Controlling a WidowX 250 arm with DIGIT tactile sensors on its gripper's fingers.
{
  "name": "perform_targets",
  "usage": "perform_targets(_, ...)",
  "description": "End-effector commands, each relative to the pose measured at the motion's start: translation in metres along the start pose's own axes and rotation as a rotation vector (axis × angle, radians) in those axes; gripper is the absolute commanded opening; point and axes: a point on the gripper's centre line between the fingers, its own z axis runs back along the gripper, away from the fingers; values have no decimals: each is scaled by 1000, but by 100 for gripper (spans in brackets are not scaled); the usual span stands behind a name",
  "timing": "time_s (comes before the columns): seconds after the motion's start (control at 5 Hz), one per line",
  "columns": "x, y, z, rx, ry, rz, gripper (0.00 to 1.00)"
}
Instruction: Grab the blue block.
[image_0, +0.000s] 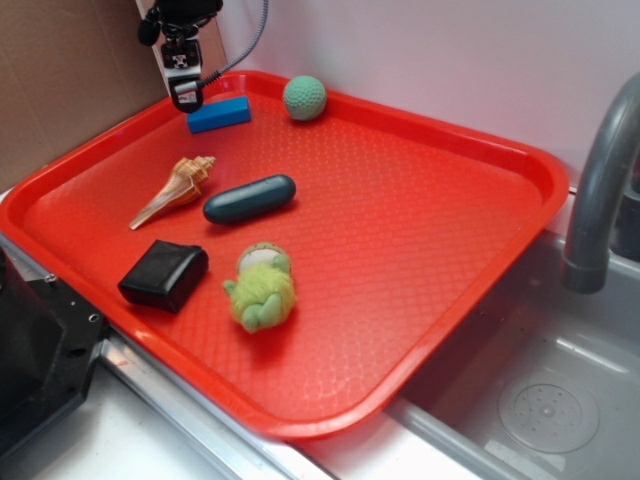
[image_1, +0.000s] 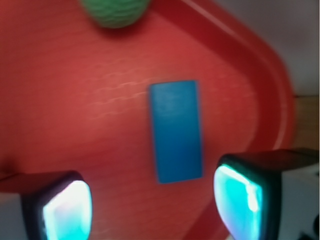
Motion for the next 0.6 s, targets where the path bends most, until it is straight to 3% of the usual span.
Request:
perform_targets(0.0, 19, 18, -21, -9, -25, 10, 100)
perform_targets(0.2, 28, 16, -33, -40, -26, 14, 100)
perform_targets(0.4, 35, 13, -46, -58, 17, -19, 46)
